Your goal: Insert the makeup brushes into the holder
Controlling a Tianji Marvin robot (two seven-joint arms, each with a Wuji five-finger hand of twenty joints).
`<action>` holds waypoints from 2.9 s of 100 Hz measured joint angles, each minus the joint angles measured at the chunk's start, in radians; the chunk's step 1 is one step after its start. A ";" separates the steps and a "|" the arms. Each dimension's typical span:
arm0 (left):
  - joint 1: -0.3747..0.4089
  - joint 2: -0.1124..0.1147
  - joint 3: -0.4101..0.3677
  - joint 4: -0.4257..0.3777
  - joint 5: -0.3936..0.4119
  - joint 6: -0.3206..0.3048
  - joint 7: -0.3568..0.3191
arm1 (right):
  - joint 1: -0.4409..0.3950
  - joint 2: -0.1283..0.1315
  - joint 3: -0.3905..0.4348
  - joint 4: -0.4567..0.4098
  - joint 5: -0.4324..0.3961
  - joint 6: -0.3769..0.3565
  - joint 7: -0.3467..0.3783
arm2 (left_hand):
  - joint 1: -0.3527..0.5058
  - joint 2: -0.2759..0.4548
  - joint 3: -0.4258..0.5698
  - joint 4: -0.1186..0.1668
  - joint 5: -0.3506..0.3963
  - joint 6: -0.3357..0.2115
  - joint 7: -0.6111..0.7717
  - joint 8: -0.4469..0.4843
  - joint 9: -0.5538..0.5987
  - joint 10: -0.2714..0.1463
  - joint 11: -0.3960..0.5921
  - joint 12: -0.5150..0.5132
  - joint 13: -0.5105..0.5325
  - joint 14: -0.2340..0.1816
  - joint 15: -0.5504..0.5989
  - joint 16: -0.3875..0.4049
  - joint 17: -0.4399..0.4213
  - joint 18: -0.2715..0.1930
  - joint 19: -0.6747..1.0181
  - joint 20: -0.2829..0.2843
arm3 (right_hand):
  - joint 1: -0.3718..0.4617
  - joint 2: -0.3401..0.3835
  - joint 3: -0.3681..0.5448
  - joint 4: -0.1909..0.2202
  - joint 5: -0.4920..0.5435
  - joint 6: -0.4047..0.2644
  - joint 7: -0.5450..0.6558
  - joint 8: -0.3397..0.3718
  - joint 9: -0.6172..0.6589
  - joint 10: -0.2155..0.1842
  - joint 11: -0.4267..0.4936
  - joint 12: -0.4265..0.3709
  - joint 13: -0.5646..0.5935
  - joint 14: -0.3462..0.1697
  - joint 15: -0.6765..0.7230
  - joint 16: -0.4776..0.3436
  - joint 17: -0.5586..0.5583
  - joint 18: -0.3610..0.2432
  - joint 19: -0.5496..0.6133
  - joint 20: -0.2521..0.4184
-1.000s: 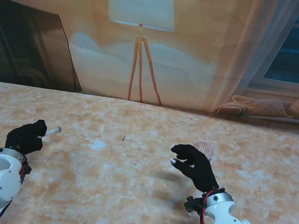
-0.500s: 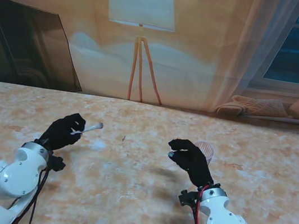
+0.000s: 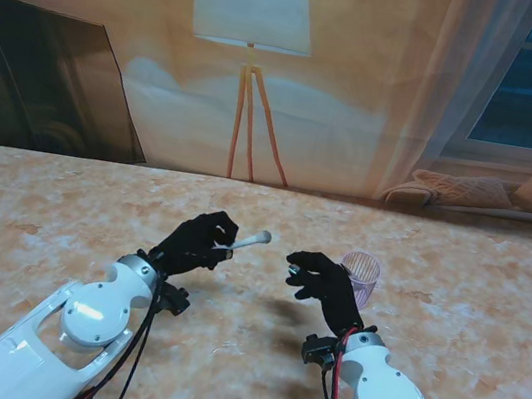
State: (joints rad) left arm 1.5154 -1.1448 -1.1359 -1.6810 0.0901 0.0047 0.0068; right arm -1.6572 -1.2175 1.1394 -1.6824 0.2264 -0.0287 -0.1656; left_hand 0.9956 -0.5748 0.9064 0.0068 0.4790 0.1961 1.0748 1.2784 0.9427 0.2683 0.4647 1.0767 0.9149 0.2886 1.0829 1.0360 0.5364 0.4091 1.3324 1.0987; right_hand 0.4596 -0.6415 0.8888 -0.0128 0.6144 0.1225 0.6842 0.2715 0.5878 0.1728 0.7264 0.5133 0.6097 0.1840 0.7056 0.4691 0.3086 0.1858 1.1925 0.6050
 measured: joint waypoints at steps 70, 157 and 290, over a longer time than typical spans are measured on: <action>-0.061 -0.023 0.132 -0.009 -0.055 -0.021 -0.034 | 0.009 -0.034 -0.027 -0.020 0.099 0.031 -0.093 | 0.000 0.003 0.000 0.000 0.013 0.000 -0.003 0.011 0.001 0.000 -0.001 0.000 0.000 0.000 0.000 0.000 0.002 0.000 0.000 0.012 | 0.051 -0.035 0.019 0.000 0.104 0.014 0.014 -0.002 0.114 0.038 0.034 0.000 0.149 0.022 0.158 0.074 0.165 0.009 0.145 0.051; -0.059 -0.009 0.138 -0.025 -0.044 0.007 -0.076 | -0.010 -0.060 -0.014 -0.075 0.173 0.097 -0.158 | 0.000 0.009 0.000 0.008 0.013 0.000 -0.007 0.012 0.002 0.010 -0.012 0.001 0.000 0.000 0.000 0.000 0.000 0.000 -0.005 0.013 | 0.295 -0.206 0.167 -0.106 0.247 -0.075 0.276 -0.272 0.387 0.043 0.009 0.000 0.465 -0.014 0.220 0.135 0.470 0.035 0.243 0.088; -0.060 0.031 0.091 -0.008 -0.001 -0.104 -0.222 | -0.012 -0.064 0.004 -0.080 0.104 0.097 -0.197 | -0.156 0.296 -0.872 -0.004 -0.128 -0.054 -0.722 -0.774 -0.540 -0.027 -0.223 -0.664 -0.544 0.019 -0.837 -0.556 -0.535 0.005 -0.814 -0.485 | 0.395 -0.499 0.480 -0.006 0.474 -0.184 0.350 0.057 0.507 0.037 0.059 0.000 0.582 -0.022 0.387 0.176 0.604 0.051 0.350 0.244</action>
State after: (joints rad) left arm 1.4554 -1.1141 -1.0454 -1.6890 0.0893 -0.0993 -0.2154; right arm -1.6689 -1.2816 1.1430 -1.7623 0.3309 0.0683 -0.3628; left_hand 0.8392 -0.2785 0.0342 0.0028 0.3506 0.1417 0.3526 0.5047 0.4025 0.2416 0.2421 0.4125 0.3704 0.3073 0.2464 0.4796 0.0012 0.4138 0.5185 0.6140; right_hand 0.8545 -1.1408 1.3685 -0.0188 1.0880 -0.0619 1.0345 0.3282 1.0949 0.2100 0.7850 0.5132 1.1921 0.1625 1.0923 0.6456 0.9122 0.2369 1.5424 0.8491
